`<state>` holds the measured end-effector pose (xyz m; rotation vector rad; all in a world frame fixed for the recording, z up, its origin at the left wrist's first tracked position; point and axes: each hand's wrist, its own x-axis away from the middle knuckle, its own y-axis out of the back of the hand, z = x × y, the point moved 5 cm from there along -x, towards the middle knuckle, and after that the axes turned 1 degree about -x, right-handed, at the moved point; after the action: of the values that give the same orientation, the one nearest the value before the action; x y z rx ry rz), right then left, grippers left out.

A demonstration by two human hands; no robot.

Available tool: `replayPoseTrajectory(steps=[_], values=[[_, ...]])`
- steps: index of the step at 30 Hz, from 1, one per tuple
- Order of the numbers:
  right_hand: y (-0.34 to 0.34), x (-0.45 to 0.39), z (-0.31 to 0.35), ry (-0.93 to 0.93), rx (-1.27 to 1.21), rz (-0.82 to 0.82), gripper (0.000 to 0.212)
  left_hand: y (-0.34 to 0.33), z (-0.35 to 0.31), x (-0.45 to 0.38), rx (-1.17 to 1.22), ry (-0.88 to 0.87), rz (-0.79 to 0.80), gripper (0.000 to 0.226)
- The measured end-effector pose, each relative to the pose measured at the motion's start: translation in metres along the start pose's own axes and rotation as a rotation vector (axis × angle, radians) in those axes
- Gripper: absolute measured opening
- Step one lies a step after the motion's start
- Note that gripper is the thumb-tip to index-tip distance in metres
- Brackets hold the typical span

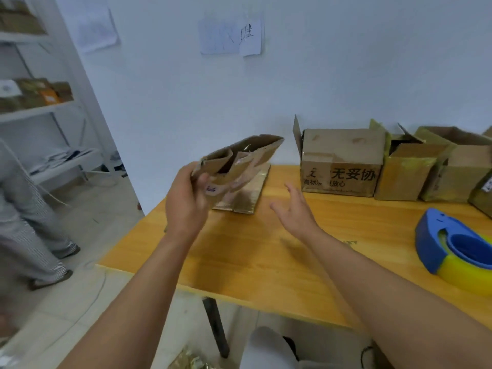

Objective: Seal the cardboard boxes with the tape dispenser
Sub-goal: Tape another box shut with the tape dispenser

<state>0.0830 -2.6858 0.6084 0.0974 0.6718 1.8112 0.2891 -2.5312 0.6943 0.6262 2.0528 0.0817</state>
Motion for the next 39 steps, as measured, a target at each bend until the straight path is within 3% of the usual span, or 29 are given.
replayPoseTrajectory(steps=[3,7,11,17,22,26,29,32,34,37,39], values=[[0.036,0.010,0.033,0.050,-0.173,-0.089,0.095,0.015,-0.022,0.007,0.080,0.052,-0.054,0.009],[0.093,0.030,0.059,0.062,-0.358,-0.202,0.115,0.011,-0.045,0.019,0.218,0.109,-0.074,0.023],[0.134,0.058,0.055,0.077,-0.336,-0.268,0.112,-0.010,-0.069,0.030,0.298,0.132,-0.064,0.020],[0.176,0.112,0.023,0.105,-0.197,-0.383,0.112,-0.057,-0.092,0.050,0.418,0.163,0.102,0.026],[0.186,0.138,0.017,0.206,-0.095,-0.482,0.106,-0.081,-0.112,0.068,0.490,0.195,0.168,0.051],[0.184,0.151,0.021,0.261,-0.038,-0.546,0.103,-0.084,-0.114,0.070,0.423,0.235,0.197,0.044],[0.187,0.154,0.016,0.263,-0.072,-0.522,0.099,-0.075,-0.107,0.071,0.417,0.337,0.167,0.051],[0.191,0.150,0.010,0.218,-0.127,-0.443,0.096,-0.061,-0.110,0.082,0.523,0.384,0.112,0.028],[0.191,0.149,0.009,0.179,-0.160,-0.392,0.093,-0.060,-0.119,0.095,0.622,0.364,0.191,0.040],[0.186,0.150,0.012,0.186,-0.190,-0.339,0.084,-0.061,-0.131,0.102,0.548,0.223,0.323,0.063],[0.182,0.151,0.012,0.194,-0.222,-0.319,0.081,-0.063,-0.132,0.098,0.546,0.224,0.352,0.063]])
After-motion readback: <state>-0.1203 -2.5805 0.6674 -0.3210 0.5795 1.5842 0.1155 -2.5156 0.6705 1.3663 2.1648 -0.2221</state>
